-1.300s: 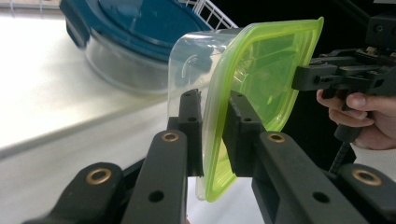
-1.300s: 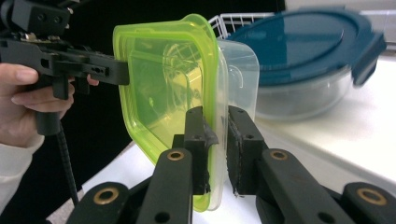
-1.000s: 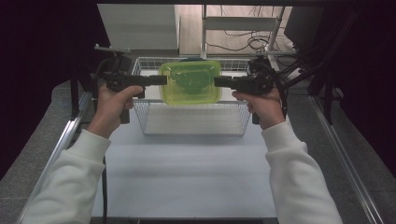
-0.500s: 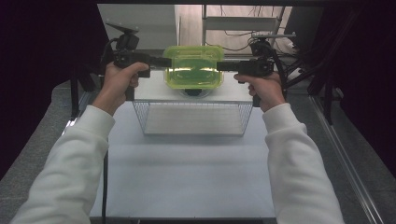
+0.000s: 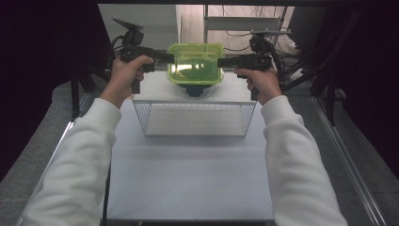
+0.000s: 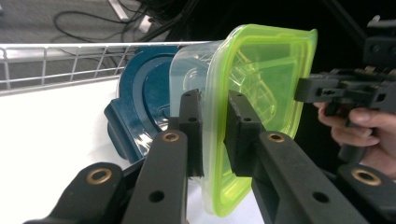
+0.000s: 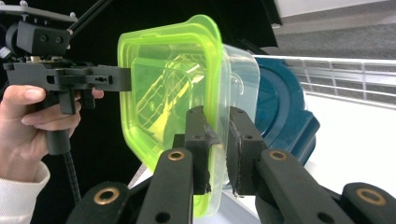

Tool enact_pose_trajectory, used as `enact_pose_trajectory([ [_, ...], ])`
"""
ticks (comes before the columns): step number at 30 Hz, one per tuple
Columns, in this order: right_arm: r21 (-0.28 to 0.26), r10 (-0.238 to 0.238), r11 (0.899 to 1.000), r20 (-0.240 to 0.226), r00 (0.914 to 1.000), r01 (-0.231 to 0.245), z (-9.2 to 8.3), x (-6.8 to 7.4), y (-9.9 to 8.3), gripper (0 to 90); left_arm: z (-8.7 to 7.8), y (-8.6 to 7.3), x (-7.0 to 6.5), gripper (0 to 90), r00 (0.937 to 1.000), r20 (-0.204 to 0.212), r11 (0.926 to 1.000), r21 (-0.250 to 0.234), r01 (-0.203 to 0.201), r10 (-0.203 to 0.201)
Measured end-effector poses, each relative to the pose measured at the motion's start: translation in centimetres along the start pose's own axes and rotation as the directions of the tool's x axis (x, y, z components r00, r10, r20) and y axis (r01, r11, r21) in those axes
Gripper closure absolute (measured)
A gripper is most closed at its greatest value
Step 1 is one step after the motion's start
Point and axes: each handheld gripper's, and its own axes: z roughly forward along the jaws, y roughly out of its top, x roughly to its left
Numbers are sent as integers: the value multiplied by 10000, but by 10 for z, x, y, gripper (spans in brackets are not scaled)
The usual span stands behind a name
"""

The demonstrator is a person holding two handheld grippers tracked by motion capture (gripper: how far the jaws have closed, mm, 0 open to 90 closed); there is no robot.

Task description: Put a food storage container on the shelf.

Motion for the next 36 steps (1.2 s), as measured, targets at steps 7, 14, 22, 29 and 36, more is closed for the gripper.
enact_pose_trajectory([
  [7,14,1179,9930,-306,9925,-1180,10,-17,8,770,9,7,14,776,9950,210,9952,-63,979,-978],
  [14,-68,2005,9796,-414,9788,-2009,23,-32,11,725,20,11,32,749,9861,511,9874,14,1584,-1582],
  [22,-329,2686,9619,-737,9604,-2715,30,-43,10,700,25,12,43,719,9783,823,9815,-63,1913,-1901],
  [29,-1094,2432,9634,-260,9696,-2446,29,-38,11,382,21,14,38,383,9849,-5,9808,-903,1726,-1734],
  [36,-1491,947,9847,236,9952,-901,9,-31,5,297,4,5,27,285,9983,-166,9905,-1268,535,-560],
])
